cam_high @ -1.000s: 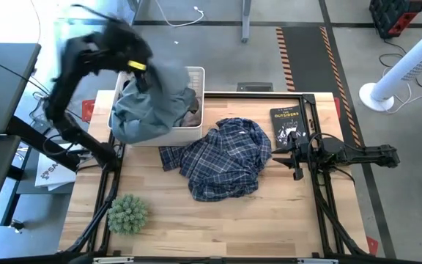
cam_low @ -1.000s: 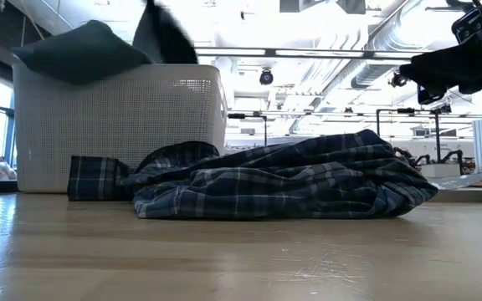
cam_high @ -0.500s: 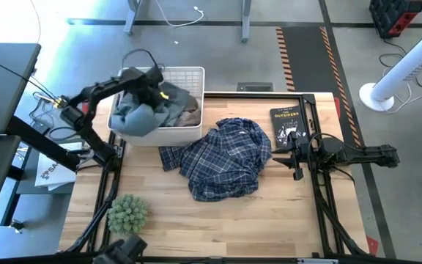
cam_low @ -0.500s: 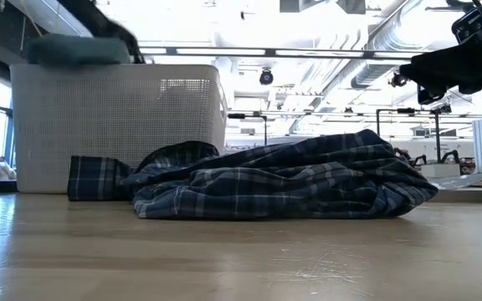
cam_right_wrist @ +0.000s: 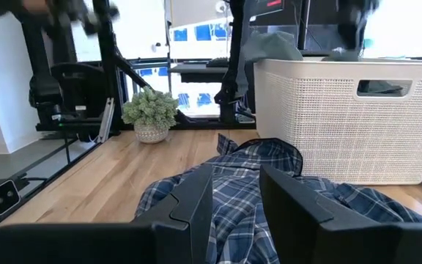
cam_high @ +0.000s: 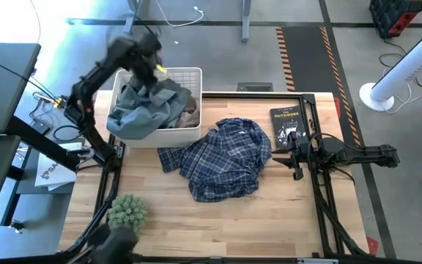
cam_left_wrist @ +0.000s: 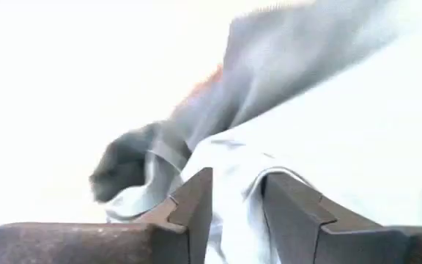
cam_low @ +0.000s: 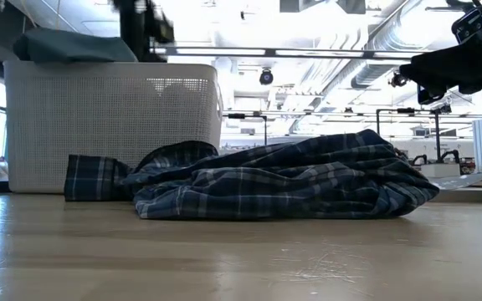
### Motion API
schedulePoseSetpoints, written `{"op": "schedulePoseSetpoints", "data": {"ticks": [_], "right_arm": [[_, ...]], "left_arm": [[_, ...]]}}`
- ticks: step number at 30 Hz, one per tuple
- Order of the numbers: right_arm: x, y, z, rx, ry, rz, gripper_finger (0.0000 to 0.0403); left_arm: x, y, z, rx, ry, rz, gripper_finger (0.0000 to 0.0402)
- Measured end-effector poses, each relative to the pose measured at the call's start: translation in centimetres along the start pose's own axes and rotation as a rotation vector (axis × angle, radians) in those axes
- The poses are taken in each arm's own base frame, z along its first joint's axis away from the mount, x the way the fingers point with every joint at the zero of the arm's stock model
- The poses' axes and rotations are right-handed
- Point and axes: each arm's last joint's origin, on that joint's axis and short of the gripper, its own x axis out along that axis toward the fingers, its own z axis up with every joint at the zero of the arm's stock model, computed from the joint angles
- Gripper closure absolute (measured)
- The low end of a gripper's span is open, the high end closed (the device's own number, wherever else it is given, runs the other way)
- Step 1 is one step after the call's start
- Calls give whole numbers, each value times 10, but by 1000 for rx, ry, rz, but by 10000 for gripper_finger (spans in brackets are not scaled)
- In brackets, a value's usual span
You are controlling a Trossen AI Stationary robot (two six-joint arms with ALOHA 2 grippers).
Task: Sort clothes
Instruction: Put the grey pants into the white laundry bin
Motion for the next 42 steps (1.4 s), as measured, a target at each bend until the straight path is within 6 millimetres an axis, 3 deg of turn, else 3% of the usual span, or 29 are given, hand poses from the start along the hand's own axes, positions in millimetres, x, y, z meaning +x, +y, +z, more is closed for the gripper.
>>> {"op": "schedulePoseSetpoints", "data": {"ticks": [3, 6, 9, 13, 16, 20, 26, 29, 35, 39, 42], "right_arm": [[0, 0, 0, 0, 0, 0, 291], [0, 0, 0, 0, 0, 0, 291], [0, 0, 0, 0, 0, 0, 291], [0, 0, 0, 0, 0, 0, 291], [0, 0, 0, 0, 0, 0, 291], [0, 0, 0, 0, 1, 0, 291], [0, 0, 0, 0, 0, 0, 291], [0, 0, 0, 0, 0, 0, 291], [0, 0, 0, 0, 0, 0, 291], [0, 0, 0, 0, 0, 0, 291], [0, 0, 0, 0, 0, 0, 291]], "left_arm": [[-57, -4, -12, -153, -175, -48, 279], [-96, -22, -35, -242, -306, -218, 280], [-115, -49, -57, -235, -332, -374, 292], [-113, -81, -80, -196, -230, -517, 317], [-95, -96, -91, -198, -39, -568, 339], [-52, -105, -88, -185, 85, -481, 374], [19, -79, -67, -101, 224, 14, 397], [40, -64, -46, -84, 166, 110, 395], [92, -55, 12, -150, -87, -175, 400], [140, -72, 31, -151, -17, -280, 401], [168, -92, 35, -44, 52, -289, 401]]}}
